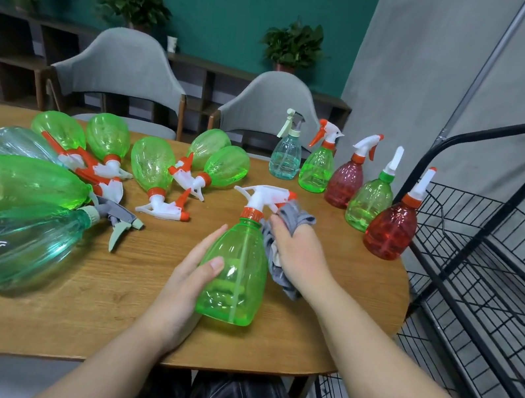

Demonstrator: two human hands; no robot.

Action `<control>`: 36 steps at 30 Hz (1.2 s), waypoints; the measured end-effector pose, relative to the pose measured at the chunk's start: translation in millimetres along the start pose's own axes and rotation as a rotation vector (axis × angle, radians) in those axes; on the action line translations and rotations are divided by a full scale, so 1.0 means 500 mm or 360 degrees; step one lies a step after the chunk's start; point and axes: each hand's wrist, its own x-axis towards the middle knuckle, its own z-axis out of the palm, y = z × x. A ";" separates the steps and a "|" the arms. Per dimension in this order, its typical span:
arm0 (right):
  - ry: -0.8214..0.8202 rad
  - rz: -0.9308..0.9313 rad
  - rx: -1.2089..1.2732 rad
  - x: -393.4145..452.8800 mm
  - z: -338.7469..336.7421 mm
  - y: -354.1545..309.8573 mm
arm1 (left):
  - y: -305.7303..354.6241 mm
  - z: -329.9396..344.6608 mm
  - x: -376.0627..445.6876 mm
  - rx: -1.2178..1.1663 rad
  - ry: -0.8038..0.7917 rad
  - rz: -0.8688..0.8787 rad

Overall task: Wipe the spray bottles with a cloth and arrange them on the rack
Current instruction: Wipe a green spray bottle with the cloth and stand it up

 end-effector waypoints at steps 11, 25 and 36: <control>-0.0037 0.0322 0.0425 -0.050 -0.022 0.010 | -0.002 0.001 0.005 -0.0080 0.0194 0.0032; -0.0025 -0.0082 -0.0045 -0.020 -0.027 -0.058 | -0.005 0.013 -0.002 0.0181 -0.0026 0.0079; 0.0435 -0.0028 -0.0145 0.008 -0.137 -0.013 | -0.019 0.000 0.013 -0.0081 0.0062 0.0030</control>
